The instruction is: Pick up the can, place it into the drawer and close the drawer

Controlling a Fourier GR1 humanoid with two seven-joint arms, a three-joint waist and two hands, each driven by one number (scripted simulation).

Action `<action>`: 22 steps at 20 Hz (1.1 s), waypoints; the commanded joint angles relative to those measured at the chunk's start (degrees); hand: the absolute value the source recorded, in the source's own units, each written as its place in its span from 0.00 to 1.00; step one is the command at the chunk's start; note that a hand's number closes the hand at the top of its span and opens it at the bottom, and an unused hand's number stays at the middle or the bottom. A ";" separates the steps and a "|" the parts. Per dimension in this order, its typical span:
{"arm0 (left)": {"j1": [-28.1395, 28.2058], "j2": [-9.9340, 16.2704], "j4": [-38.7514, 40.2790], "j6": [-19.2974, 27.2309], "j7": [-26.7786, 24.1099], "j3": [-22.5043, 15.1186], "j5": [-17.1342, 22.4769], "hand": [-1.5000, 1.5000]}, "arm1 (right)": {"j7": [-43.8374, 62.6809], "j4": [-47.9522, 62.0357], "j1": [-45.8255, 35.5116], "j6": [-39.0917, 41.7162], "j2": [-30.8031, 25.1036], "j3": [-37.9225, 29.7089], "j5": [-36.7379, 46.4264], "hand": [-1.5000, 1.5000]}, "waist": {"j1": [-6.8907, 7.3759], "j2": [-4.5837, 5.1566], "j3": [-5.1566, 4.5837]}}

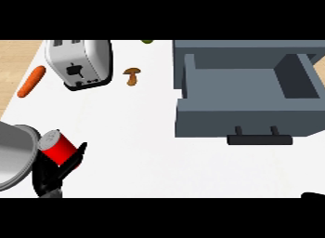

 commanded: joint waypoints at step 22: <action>-28.06 -2.76 18.10 -15.49 0.35 -8.70 -6.29 1.00 | -0.09 -0.39 -1.57 -0.77 -0.06 -1.02 1.37 0.00 | -0.40 0.06 -0.02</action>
